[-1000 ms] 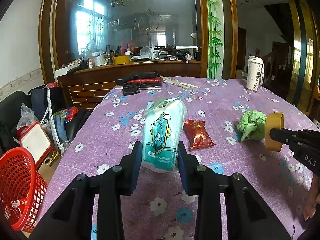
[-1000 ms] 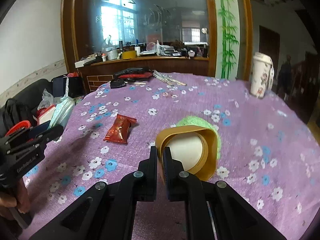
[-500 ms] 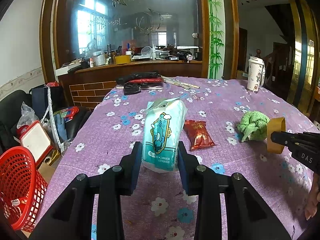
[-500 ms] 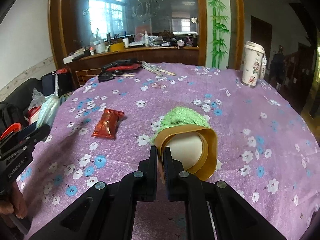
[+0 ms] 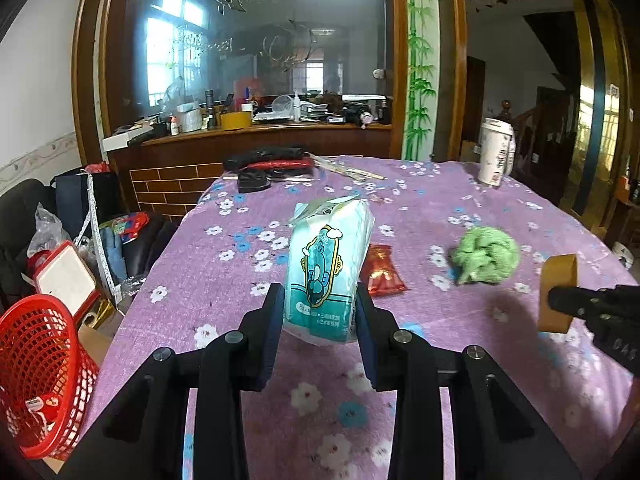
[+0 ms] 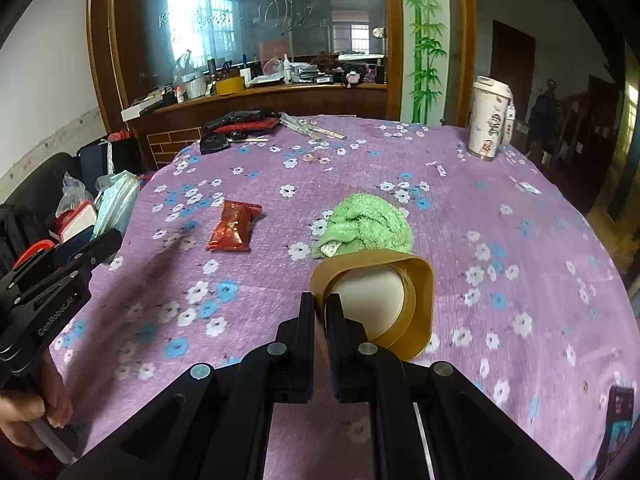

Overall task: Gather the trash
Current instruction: 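Hold the teal packet in the left tool and tape roll in the right tool above the table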

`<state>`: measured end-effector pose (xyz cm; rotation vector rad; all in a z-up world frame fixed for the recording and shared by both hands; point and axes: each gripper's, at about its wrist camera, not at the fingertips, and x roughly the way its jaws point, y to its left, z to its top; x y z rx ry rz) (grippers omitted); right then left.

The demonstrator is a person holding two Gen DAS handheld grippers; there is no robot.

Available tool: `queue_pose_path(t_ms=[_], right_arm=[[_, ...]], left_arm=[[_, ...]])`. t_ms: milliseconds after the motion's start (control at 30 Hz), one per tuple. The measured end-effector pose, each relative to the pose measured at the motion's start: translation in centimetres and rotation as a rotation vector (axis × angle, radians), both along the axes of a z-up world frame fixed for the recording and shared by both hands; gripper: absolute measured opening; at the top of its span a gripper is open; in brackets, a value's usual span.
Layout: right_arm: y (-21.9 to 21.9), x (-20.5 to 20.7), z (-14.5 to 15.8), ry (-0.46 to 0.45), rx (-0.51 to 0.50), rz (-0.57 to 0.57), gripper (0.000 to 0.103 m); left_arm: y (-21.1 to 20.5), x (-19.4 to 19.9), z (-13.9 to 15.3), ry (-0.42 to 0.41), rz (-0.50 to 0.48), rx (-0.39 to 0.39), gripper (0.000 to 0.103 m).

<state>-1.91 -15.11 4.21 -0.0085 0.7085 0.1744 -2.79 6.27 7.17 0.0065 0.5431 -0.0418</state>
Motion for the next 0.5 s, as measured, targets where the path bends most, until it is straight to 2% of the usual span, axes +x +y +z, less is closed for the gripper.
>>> queue_pose_path(t_ms=[267,500], right_arm=[[2.0,-3.1,-0.4,-0.001,0.026,0.012,0.006],[2.9,-4.9,-0.3,-0.010,0.019,0.020,0.006]], left_arm=[[0.1,-5.0,0.6,0.016,-0.016,0.011,0.034],[0.5,-7.4,0.9,0.005,-0.010,0.000,0.034]])
